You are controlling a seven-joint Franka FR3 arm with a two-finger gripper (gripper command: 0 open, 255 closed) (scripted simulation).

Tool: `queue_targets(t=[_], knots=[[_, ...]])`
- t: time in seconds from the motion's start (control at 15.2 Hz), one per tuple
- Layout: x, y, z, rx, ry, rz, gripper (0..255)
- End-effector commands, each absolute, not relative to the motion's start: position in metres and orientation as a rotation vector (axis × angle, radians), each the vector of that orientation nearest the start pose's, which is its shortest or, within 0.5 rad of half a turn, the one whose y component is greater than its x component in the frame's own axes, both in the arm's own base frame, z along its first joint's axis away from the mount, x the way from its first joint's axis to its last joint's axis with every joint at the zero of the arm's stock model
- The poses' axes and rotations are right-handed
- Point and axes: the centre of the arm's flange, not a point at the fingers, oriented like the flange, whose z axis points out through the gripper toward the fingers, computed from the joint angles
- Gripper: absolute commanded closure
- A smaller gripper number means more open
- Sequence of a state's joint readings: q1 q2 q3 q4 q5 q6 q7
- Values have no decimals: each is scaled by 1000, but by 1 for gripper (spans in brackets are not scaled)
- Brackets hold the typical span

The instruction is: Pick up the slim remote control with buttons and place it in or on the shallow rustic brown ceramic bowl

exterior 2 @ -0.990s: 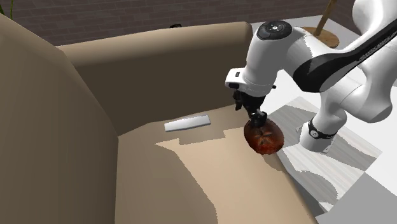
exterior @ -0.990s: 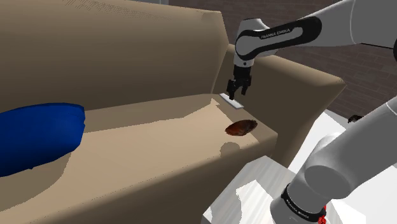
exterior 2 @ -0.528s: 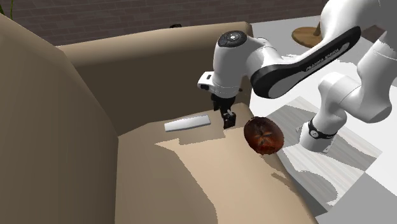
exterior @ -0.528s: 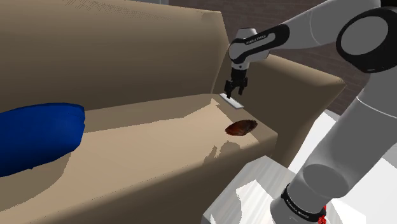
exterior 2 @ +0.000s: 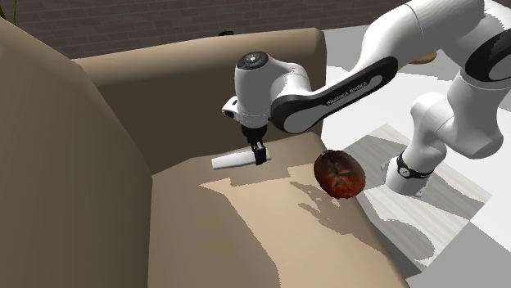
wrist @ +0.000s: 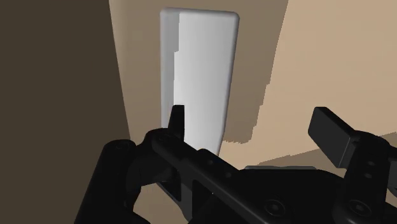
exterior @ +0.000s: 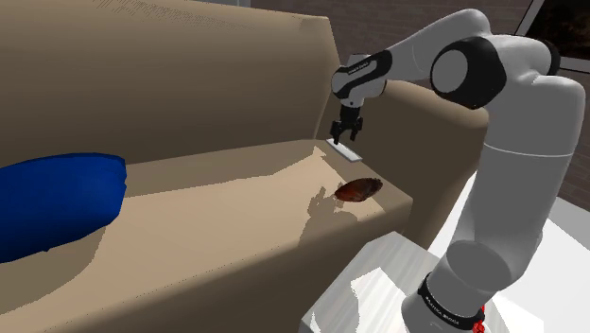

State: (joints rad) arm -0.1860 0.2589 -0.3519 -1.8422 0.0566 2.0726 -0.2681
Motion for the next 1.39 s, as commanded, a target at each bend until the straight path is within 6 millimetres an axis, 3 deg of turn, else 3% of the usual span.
queue_targets(t=[0.0, 0.2, 0.73, 1.25, 1.32], knots=[[549, -324, 383, -3132, 480, 34, 0], [567, -354, 367, -3122, 518, 25, 0], [566, -355, 327, -3122, 518, 25, 0], [566, -355, 327, -3122, 518, 25, 0], [566, -355, 327, -3122, 518, 25, 255]])
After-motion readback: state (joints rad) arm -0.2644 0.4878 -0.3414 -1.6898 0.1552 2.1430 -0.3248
